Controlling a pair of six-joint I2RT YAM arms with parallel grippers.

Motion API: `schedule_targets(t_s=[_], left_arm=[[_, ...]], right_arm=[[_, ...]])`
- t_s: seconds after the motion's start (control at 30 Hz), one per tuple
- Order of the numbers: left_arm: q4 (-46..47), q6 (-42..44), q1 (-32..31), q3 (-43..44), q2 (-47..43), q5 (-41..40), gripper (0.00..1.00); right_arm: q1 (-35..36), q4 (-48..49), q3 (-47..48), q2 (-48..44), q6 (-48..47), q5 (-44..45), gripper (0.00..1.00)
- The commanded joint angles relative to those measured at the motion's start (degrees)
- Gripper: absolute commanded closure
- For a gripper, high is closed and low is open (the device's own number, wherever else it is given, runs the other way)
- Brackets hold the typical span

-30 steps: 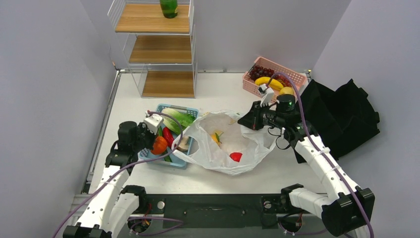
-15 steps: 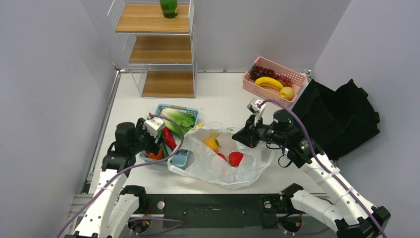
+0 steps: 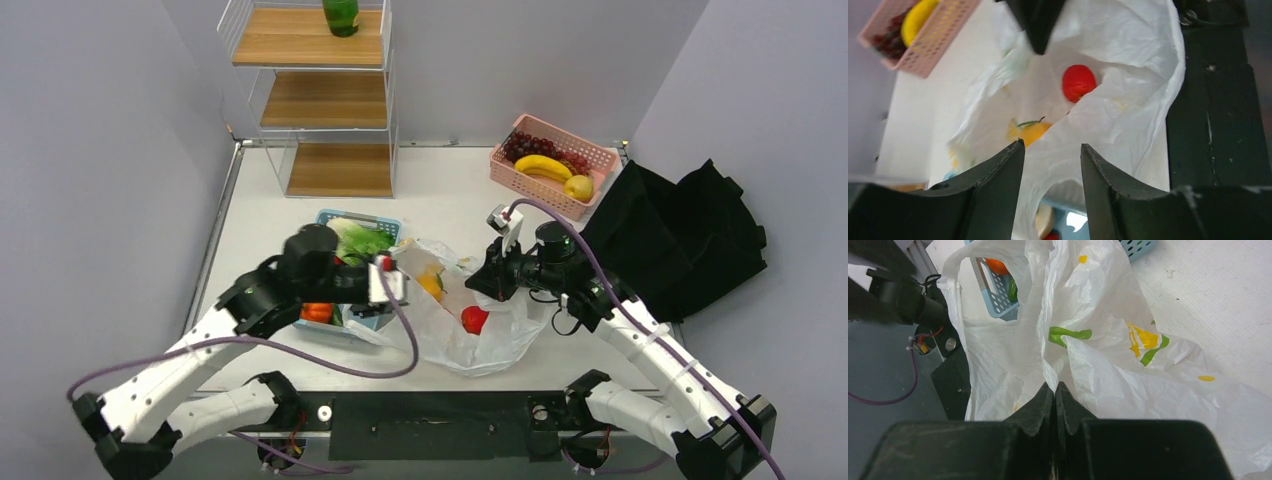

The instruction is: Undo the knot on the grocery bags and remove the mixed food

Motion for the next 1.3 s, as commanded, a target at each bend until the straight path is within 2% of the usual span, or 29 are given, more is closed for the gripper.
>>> schedule_targets(t_s=[0.0, 0.1, 0.2, 0.37, 0.43, 0.5, 0.63, 0.67, 0.73, 0.9, 1.27], left_arm=[[4.66, 3.19, -10.87, 2.78, 10.07, -8.36, 0.60], [9.75, 0.56, -13.18, 3.95, 17.66, -11.19, 0.73], [20.48, -1.70, -13.95, 1.72, 22.14, -18.57, 0.81], [31.31, -4.42, -14.39, -1.61, 30.90, -28.80, 0.84], [33.26, -3.78, -14.32, -3.42, 32.69, -31.23, 0.81], [35.25, -2.91, -14.05, -5.71, 33.45, -32.58, 0.75], [34.79, -0.65, -13.53, -9.78, 33.56, -32.47, 0.51], [32.60, -0.54, -13.15, -10.48, 33.47, -32.33, 0.39], [29.71, -0.54, -12.73, -10.81, 33.54, -31.77, 0.27], [24.72, -1.16, -12.51, -10.94, 35.07, -32.71, 0.24], [27.25, -2.88, -12.37, -5.07, 45.90, -39.43, 0.19]], right_arm=[[0.32, 4.49, 0.60, -0.40, 3.30, 0.06, 1.00], [-0.12, 5.45, -0.30, -1.13, 5.90, 0.32, 1.00], [-1.29, 6.59, -1.47, -1.38, 8.48, 0.87, 1.00], [-3.87, 7.91, -1.89, -0.47, 12.82, -0.04, 1.00], [-4.60, 8.20, -1.81, -0.41, 13.37, -0.30, 1.00], [-5.43, 8.25, -1.70, -0.57, 13.67, -0.34, 1.00], [-6.52, 8.46, -2.09, -1.00, 13.92, -0.54, 1.00], [-6.63, 8.62, -2.32, -1.13, 13.94, -0.52, 1.00], [-6.71, 8.92, -2.61, -1.32, 13.93, -0.51, 1.00], [-6.92, 9.11, -3.10, -1.52, 13.85, -0.47, 1.00], [-7.01, 8.92, -3.78, -1.22, 13.35, -0.97, 1.00]])
